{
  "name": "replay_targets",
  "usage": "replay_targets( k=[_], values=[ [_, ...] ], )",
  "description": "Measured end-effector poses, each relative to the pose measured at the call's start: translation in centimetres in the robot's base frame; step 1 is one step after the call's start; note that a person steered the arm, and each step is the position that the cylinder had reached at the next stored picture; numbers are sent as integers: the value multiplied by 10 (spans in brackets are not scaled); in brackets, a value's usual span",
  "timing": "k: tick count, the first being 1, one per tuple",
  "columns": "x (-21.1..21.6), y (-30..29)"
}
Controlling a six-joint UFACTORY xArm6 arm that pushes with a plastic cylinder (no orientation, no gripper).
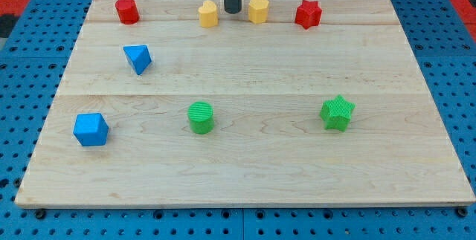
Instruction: Move yellow heart towards left
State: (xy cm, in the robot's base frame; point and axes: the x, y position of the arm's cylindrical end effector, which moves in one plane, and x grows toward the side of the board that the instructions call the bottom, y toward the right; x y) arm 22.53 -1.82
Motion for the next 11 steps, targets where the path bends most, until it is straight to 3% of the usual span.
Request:
replay_targets(
  k=[1, 3, 6, 7, 9, 10, 11],
  values=[
    [-32, -10],
    [-7, 65],
    [-32, 26],
    [-17, -14],
    [37, 13],
    [4, -12],
    [1, -15]
  ],
)
